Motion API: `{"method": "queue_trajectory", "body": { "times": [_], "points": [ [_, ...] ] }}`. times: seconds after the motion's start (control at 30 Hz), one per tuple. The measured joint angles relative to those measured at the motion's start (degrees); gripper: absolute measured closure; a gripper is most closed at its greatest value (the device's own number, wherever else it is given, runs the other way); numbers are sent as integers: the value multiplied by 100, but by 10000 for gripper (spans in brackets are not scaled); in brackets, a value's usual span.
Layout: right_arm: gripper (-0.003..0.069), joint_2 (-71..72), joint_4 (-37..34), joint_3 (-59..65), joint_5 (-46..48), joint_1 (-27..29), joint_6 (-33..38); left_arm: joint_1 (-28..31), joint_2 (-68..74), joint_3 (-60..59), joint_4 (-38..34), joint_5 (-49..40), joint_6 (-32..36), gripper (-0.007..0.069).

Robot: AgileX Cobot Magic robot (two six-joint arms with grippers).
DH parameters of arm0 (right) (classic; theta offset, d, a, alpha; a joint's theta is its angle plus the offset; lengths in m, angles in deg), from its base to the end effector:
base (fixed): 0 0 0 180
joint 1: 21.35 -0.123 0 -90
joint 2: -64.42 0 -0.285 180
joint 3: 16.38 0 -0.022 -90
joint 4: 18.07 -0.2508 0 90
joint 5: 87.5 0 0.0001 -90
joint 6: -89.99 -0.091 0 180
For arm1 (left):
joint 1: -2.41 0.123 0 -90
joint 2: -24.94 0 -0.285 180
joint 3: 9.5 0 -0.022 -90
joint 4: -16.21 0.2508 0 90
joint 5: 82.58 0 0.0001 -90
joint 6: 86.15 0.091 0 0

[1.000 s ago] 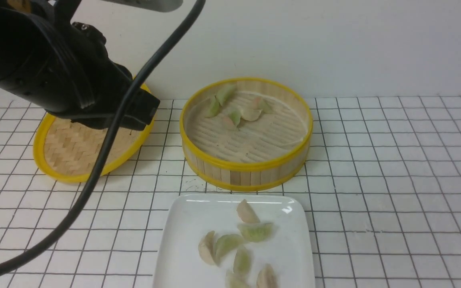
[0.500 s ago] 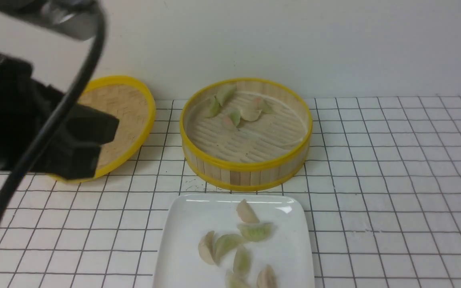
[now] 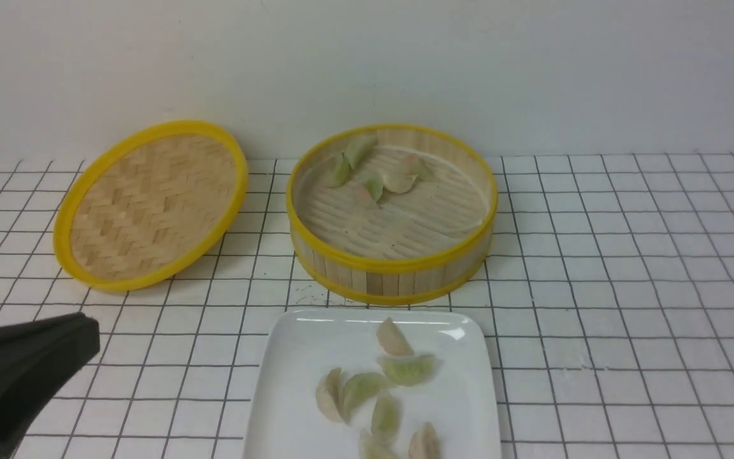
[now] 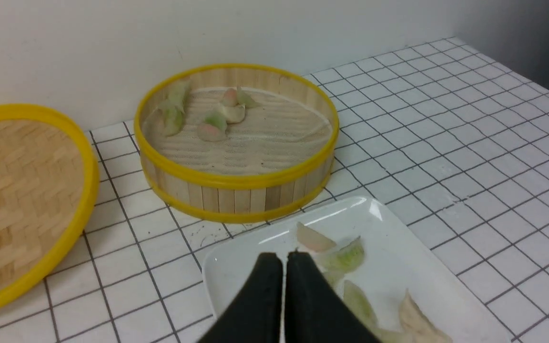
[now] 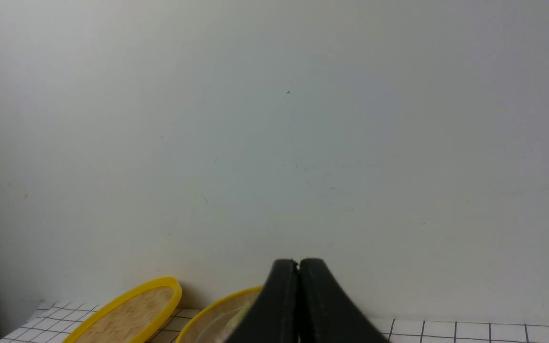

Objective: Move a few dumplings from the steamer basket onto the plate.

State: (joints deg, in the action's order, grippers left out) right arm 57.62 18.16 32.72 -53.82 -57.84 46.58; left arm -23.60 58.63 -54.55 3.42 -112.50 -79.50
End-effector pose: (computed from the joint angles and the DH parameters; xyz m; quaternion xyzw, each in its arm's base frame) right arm 0.0161 -0.0253 0.3242 -0.0194 0.6720 0.1992 0.7130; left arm 0.0769 -0.0487 0.3235 0.1828 0.7877 -0.1974 0.5542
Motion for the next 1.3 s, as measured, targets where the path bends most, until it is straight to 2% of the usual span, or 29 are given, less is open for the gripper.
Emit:
{"method": "queue_trajectory", "body": {
  "times": [0.2,0.33,0.4,0.47,0.5,0.63,0.77,0.87,1.3],
  "points": [
    [673,0,0,0,0,0,0,0,-230,-59,415,-13,-17,631],
    [673,1,0,0,0,0,-47,71,-461,-188,1280,20,-475,630],
    [673,1,2,0,0,0,-52,207,-616,-299,1461,27,-665,630],
    [673,1,2,0,0,0,-52,741,-1211,-818,1669,38,-969,630],
    [673,1,2,0,0,0,-52,837,-1304,-861,1669,39,-969,630],
    [673,1,2,0,0,0,-47,1909,-2272,-2023,1476,219,-665,630],
    [673,1,2,0,0,0,-47,2393,-2637,-2935,1081,623,-313,630],
    [673,6,7,0,-2,0,-47,2479,-2645,-3336,942,848,-187,630],
    [673,6,18,0,-8,0,-47,2479,-2645,-3377,886,803,-149,630]
  ]
}}
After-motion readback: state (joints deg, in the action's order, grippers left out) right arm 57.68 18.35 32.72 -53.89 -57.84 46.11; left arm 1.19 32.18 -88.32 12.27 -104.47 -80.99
